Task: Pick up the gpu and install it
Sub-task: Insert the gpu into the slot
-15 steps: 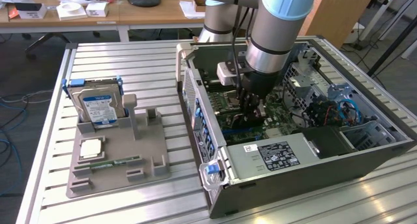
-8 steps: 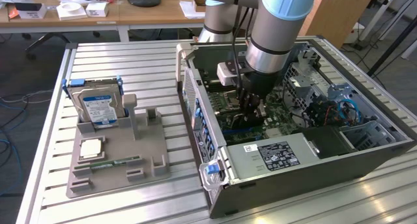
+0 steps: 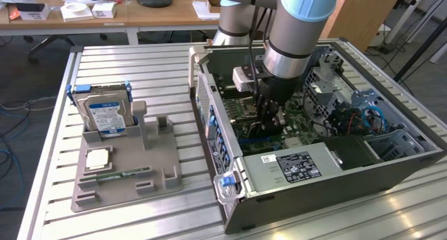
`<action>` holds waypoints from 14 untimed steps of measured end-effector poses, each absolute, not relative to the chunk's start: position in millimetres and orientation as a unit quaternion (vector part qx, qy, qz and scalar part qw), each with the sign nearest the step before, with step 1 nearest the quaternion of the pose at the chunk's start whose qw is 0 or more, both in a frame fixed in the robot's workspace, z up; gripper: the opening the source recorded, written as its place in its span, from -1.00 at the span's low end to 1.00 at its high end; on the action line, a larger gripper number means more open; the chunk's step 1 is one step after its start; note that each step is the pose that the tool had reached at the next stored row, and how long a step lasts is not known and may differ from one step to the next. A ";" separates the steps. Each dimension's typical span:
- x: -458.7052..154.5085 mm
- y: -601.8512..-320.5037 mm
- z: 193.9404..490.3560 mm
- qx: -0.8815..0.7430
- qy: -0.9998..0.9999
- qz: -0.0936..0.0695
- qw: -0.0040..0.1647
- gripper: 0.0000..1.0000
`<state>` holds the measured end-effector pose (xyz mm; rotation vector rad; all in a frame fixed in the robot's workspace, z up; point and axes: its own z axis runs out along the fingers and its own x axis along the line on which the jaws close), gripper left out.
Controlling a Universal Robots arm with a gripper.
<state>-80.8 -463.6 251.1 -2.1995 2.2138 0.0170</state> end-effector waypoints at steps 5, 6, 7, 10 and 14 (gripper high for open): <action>-80.8 -463.6 251.1 -0.703 0.711 0.005 0.010 -0.47; -80.8 -463.6 251.1 -0.703 0.712 0.005 0.010 -0.47; -80.8 -463.6 251.1 -0.702 0.712 0.005 0.010 -0.47; -80.8 -463.6 251.1 -0.700 0.714 0.005 0.010 -0.47; -80.7 -463.5 251.1 -0.696 0.718 0.005 0.010 -0.47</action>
